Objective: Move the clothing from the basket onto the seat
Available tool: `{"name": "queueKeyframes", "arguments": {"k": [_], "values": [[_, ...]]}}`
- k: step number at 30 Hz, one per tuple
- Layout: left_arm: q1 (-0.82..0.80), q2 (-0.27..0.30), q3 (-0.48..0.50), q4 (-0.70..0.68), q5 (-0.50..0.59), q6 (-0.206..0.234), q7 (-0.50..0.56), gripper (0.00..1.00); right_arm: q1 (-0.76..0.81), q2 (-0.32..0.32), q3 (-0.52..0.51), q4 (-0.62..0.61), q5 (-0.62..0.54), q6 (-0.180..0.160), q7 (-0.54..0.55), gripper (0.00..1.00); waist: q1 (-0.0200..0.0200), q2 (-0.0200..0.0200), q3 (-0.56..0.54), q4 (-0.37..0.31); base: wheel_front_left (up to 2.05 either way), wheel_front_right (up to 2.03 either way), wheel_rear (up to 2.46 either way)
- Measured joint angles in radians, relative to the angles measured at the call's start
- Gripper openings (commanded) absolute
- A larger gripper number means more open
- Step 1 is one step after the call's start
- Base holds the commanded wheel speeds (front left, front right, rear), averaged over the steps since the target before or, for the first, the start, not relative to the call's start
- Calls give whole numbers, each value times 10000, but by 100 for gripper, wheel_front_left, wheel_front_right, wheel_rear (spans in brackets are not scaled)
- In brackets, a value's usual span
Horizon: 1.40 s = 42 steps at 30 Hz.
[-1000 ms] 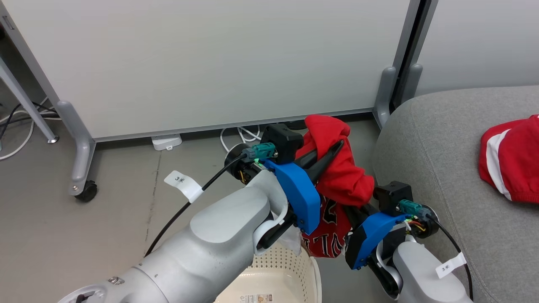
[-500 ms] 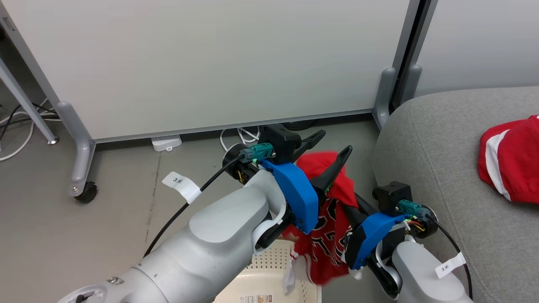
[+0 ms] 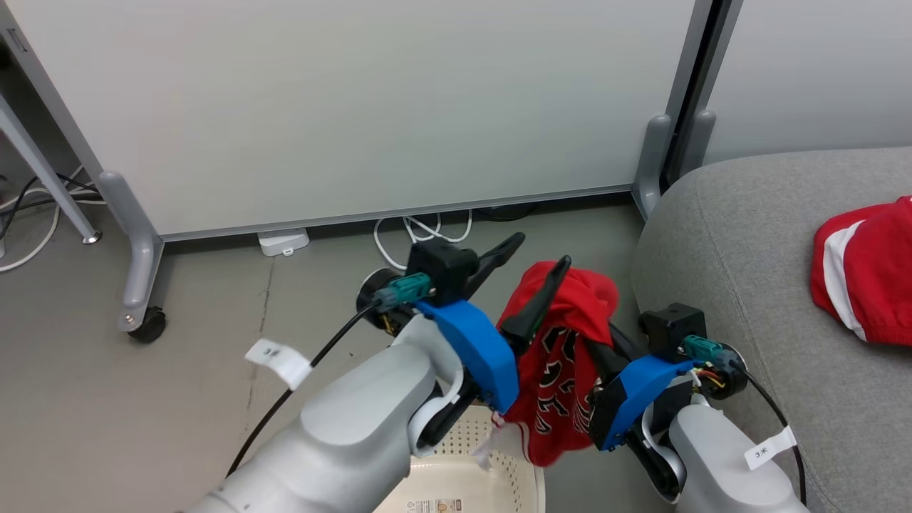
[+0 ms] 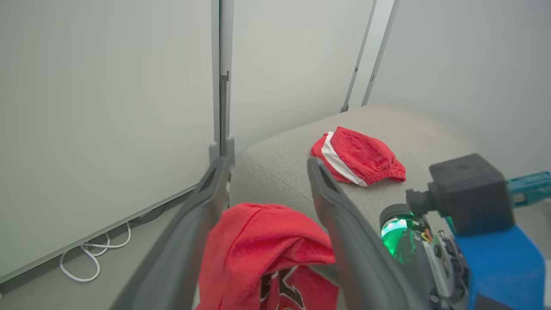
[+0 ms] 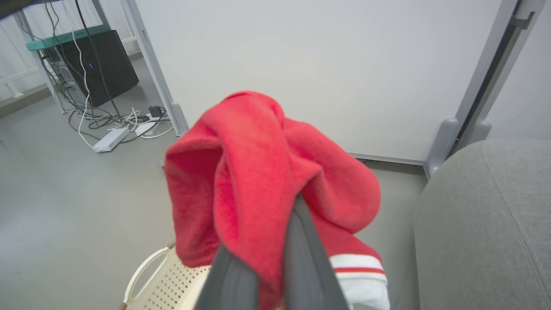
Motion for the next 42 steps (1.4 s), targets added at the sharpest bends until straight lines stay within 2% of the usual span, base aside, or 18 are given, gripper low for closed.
{"name": "queueKeyframes", "arguments": {"k": [4,10,16,21,32,42], "values": [[1101,443,1218,-968,1204,303,-6,100,10,-46,-69,-115,-4,0,-52,0,0,-1,27,39,0,0,0],[3057,884,3089,-2366,2953,483,-12,100,40,-90,-159,-263,-12,0,-77,0,0,-1,97,47,0,0,0],[4750,1051,4560,-3442,4834,401,-10,100,72,-107,-228,-357,-36,0,-86,0,0,0,160,48,0,0,0],[5898,986,5787,-3988,5883,213,-10,100,111,-121,-280,-389,-36,0,-88,0,0,0,149,26,0,0,0],[7711,706,7770,-4470,6974,-224,-10,100,240,-125,-318,-470,-36,0,-90,0,0,0,100,-132,0,0,0],[7930,535,7917,-4604,7120,-274,-10,100,274,-136,-499,-531,-77,0,-88,0,0,-1,133,-233,0,0,0]]}}
